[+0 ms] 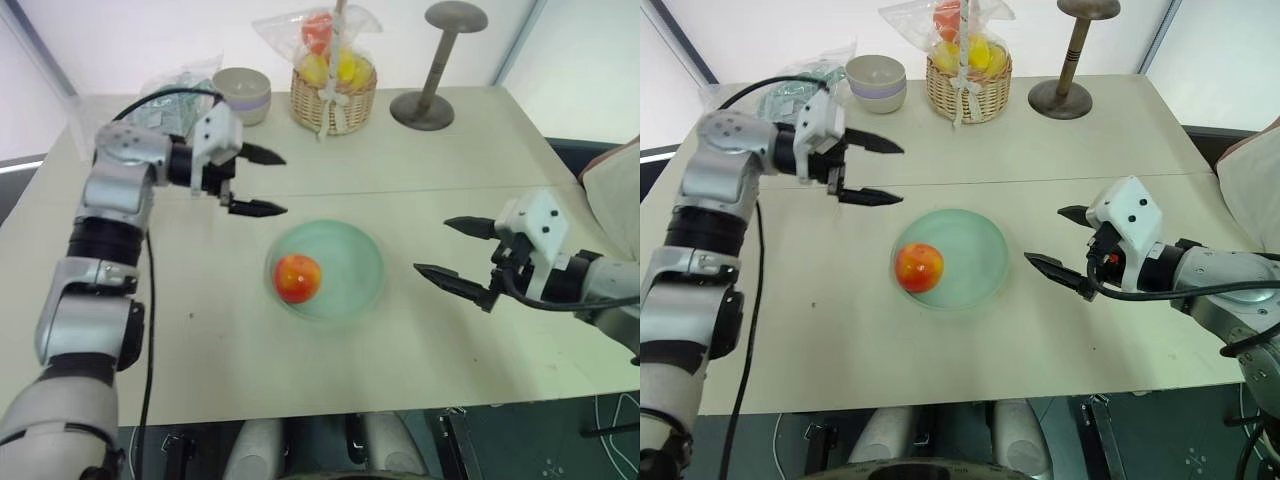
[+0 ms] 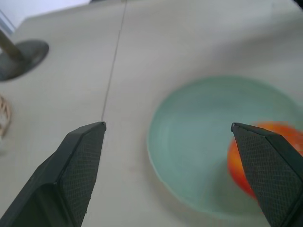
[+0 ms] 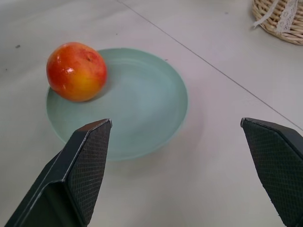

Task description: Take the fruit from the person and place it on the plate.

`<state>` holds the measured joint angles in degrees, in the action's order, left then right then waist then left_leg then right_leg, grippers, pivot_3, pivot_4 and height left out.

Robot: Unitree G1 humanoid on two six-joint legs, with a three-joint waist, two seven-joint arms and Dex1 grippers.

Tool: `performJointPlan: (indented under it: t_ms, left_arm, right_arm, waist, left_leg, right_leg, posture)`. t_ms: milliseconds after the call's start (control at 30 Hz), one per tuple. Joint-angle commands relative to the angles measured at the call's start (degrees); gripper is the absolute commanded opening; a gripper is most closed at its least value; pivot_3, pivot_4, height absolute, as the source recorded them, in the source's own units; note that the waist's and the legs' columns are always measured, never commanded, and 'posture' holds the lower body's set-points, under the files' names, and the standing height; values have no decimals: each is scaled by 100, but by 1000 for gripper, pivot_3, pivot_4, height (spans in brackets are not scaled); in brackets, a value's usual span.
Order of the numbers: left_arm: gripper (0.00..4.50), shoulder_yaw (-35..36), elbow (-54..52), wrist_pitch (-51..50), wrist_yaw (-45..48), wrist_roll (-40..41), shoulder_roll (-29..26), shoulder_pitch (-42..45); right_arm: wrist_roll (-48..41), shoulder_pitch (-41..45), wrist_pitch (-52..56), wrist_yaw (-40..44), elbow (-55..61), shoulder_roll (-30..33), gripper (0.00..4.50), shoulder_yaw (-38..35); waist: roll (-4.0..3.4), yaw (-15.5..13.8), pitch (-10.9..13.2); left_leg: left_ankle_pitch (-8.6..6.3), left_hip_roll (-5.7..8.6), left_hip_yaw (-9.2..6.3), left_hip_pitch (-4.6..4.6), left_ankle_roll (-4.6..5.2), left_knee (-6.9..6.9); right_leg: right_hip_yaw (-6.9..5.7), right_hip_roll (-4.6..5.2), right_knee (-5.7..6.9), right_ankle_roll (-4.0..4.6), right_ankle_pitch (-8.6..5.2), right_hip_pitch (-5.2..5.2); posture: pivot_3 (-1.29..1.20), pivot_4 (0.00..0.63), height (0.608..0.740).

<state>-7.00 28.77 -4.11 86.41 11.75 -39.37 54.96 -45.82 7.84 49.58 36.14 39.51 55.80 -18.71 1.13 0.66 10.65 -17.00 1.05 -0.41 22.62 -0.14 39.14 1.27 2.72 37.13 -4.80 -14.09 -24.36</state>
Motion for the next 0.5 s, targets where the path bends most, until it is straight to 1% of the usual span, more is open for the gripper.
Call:
performJointPlan:
  t_ms: [33, 233, 500]
  left_arm:
    - [4438, 184, -773, -3, 11, 28, -415, -350]
    - [4438, 320, -1430, -394, -138, 213, -729, -866]
    - [4438, 333, -1611, -622, -134, 370, -753, -910]
  right_arm:
    - [50, 178, -142, 117, 17, 72, 4500, 26]
    - [122, 360, -150, 275, -83, 61, 4500, 189]
    - [152, 455, -90, 430, -103, 75, 4500, 193]
  waist:
    - [0, -8, 0]
    - [0, -24, 0]
    - [0, -7, 0]
  left_leg:
    - [0, 0, 0, 0, 0, 0]
    - [0, 3, 0, 3, 0, 2]
    - [0, 2, 0, 2, 0, 2]
  right_leg:
    - [1, 1, 0, 0, 0, 0]
    - [-1, 8, -3, 0, 0, 1]
    - [-2, 4, -1, 0, 0, 1]
  posture:
    - [0, 150, 740]
    - [0, 150, 740]
    - [0, 150, 740]
